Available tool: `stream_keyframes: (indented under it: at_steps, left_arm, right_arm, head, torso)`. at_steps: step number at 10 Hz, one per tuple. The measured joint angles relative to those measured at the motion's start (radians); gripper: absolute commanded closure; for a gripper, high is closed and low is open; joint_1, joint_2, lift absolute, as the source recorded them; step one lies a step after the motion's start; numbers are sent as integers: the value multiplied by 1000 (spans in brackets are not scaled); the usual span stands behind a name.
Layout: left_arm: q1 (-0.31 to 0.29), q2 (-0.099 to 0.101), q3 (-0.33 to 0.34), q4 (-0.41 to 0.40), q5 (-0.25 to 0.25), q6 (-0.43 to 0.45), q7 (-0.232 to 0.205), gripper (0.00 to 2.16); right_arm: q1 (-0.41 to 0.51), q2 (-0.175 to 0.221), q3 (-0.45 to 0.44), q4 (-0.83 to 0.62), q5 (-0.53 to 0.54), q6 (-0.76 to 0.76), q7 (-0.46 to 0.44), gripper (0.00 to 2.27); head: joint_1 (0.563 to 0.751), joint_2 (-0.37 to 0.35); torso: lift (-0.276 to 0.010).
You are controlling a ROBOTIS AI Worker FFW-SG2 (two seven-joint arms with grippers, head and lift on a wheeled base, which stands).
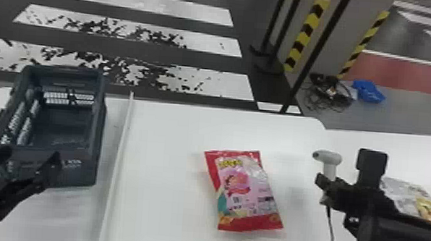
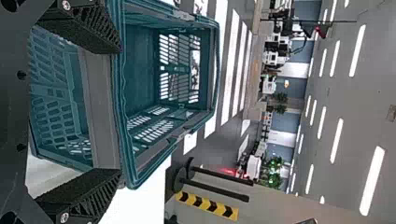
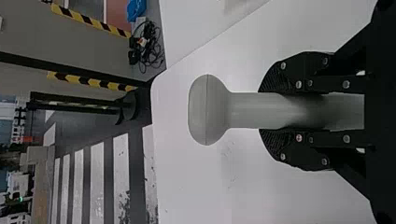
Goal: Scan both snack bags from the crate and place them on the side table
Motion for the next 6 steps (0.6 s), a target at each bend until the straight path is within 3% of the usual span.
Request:
stream_keyframes:
  at_steps: [6]
  left_arm:
    - [9,3,0,-9,2,-3,0,87]
  right_arm:
    - [-59,-63,-1,212,8,-78,3,2256]
  head:
    - [695,-271]
  torso:
    - [-95]
